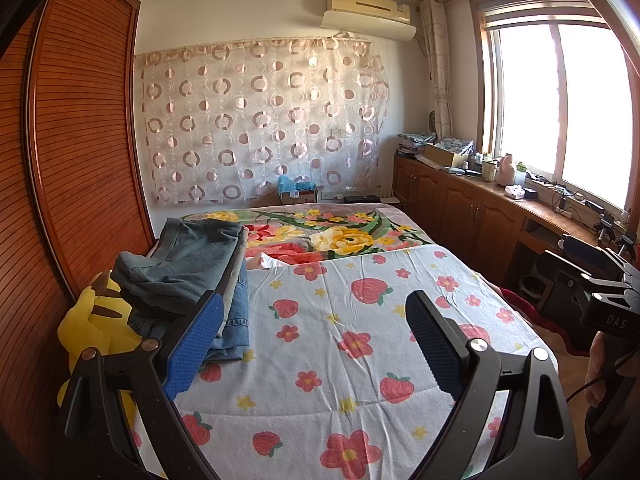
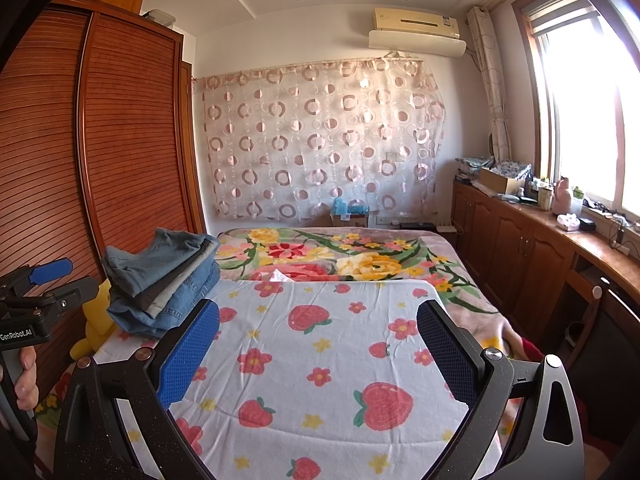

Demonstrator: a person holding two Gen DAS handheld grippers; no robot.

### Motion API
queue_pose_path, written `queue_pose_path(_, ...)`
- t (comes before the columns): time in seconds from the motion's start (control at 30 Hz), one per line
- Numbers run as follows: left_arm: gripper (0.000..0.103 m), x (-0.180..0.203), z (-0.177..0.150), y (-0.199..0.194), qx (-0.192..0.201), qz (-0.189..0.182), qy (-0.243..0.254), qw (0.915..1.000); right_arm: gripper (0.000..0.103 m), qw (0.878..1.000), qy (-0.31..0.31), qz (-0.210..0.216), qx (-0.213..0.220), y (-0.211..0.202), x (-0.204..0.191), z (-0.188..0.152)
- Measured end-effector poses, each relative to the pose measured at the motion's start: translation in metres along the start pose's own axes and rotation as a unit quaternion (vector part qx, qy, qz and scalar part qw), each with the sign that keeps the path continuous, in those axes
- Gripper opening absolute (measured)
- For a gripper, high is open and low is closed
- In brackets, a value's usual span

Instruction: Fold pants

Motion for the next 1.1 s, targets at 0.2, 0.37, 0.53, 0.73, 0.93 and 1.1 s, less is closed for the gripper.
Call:
queue_pose_path(0.2, 0.093, -0.0001, -0.0002, 0.0000, 0.000, 0.000, 0.000, 1.0000, 0.099, 1.000, 0.001, 0.000, -0.001, 0.0002, 0.0009, -0.0008)
queue_pose_path(0.37, 0.093, -0.0001, -0.0001, -0.0002, 0.001, 0.000, 0.000, 1.0000, 0.099, 1.000, 0.001, 0.000, -0.001, 0.0004, 0.0012, -0.0007)
queue_pose_path(0.53, 0.093, -0.0003, -0.0004, 0.0001, 0.000, 0.000, 0.000, 1.0000, 0.099, 1.000, 0.000, -0.001, 0.000, 0.0009, 0.0011, -0.0010)
queue_pose_path(0.73, 0.093, -0.0003, -0.0007, 0.0001, 0.000, 0.000, 0.000, 1.0000, 0.099, 1.000, 0.001, 0.000, 0.001, 0.0010, 0.0002, -0.0016)
queue_pose_path(0.93, 0.093, -0.0002, -0.0006, -0.0003, 0.000, -0.001, 0.000, 1.0000, 0.099, 1.000, 0.001, -0.001, 0.001, 0.0015, -0.0004, -0.0019)
queue_pose_path(1.1, 0.093, -0.0003, -0.0009, 0.0000, 0.001, 0.000, -0.001, 1.0000, 0.099, 1.000, 0.000, -0.002, 0.002, 0.0015, -0.0011, -0.0033)
Point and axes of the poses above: each gripper's, at about its wrist camera, not at the fingertips, and y roughly the way its jaws point, x to its right, z to its top, the point moved 4 cm from there along y, roughly the way its jaws point, and after that the axes turned 2 degrees about -y, right-handed, at the moved point
